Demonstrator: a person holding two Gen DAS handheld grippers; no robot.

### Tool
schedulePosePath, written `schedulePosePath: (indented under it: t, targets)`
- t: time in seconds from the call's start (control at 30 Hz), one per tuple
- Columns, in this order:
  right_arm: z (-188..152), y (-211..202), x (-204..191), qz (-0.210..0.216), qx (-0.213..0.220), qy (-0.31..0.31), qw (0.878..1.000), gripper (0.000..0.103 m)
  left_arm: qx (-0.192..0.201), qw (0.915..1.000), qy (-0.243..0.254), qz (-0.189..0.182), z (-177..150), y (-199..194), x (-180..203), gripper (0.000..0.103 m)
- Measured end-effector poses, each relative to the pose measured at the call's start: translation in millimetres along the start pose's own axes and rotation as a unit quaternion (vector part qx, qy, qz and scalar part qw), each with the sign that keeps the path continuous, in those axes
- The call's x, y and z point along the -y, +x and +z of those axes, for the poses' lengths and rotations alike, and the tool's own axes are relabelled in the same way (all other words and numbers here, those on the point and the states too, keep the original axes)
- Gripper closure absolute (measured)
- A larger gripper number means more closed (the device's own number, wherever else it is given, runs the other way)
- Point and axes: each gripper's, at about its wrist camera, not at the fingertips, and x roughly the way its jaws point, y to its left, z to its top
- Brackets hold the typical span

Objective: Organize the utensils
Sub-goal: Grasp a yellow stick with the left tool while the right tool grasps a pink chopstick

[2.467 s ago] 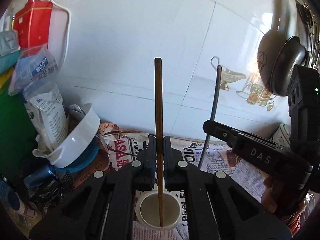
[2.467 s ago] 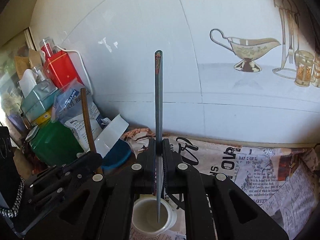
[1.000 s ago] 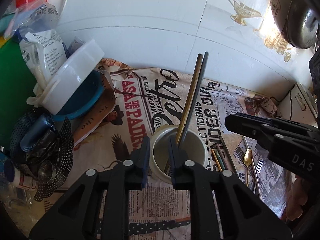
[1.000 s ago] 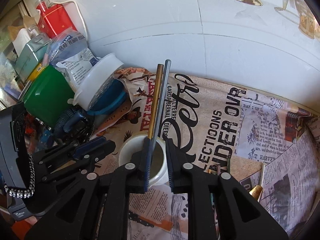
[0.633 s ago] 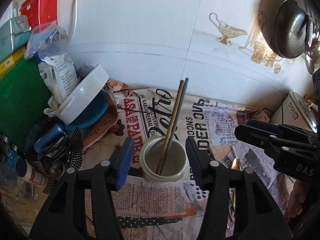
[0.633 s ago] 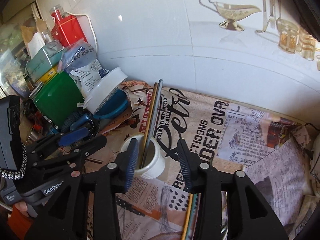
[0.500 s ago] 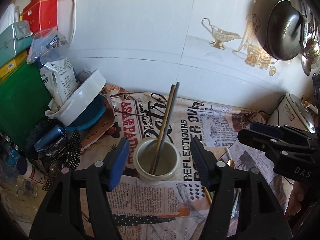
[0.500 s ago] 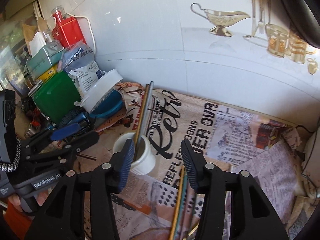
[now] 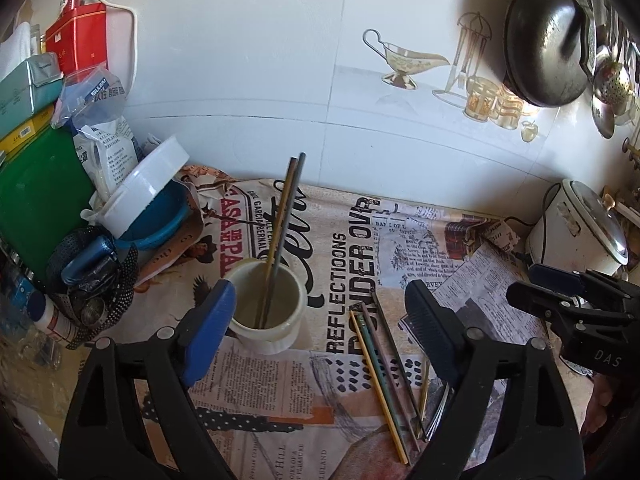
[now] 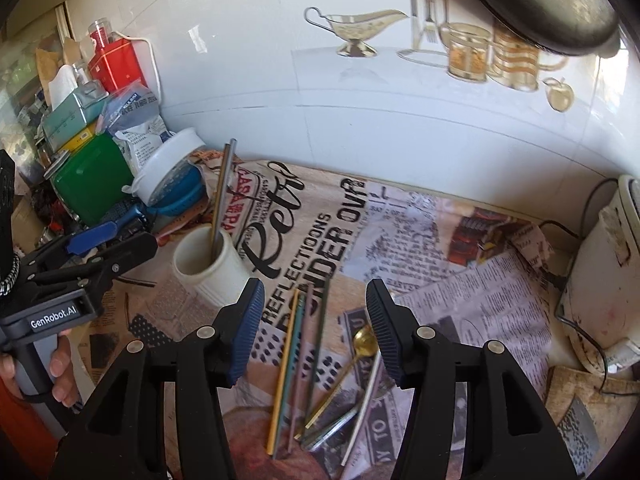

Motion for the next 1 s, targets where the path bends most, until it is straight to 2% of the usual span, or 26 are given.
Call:
schedulePosePath:
  t: [0.23, 0.4, 0.63, 0.83, 0.87, 1.0]
  targets:
    - [-22, -3, 30, -0.017, -0.017, 0.018, 1.000, 0.054, -0.024, 0.9997, 0.009, -0.002, -16, 15, 28, 0.016]
    - [-41, 2, 49, -0.031, -0.041, 0.029, 0.998, 0.054, -0.065, 0.9978, 0.011, -0.003, -34, 38, 41, 0.016]
    - [-73, 28, 67, -0.019, -0.100, 0.062, 0.993, 0.054, -0.130, 0.9910, 0.025, 0.018, -65, 84, 54, 0.016]
    - [-94, 58, 73, -0.022, -0.137, 0.072, 0.988, 0.054, -0.177, 0.9838, 0.025, 0.020, -91, 108, 58, 0.016]
    - [-97, 64, 74, -0.020, -0.145, 0.074, 0.987, 0.055, -0.180, 0.9831, 0.025, 0.020, -93, 111, 57, 0.016]
    - [-108, 85, 75, -0.006, -0.175, 0.080, 0.981, 0.071, -0.193, 0.9805, 0.023, 0.026, -105, 118, 53, 0.016]
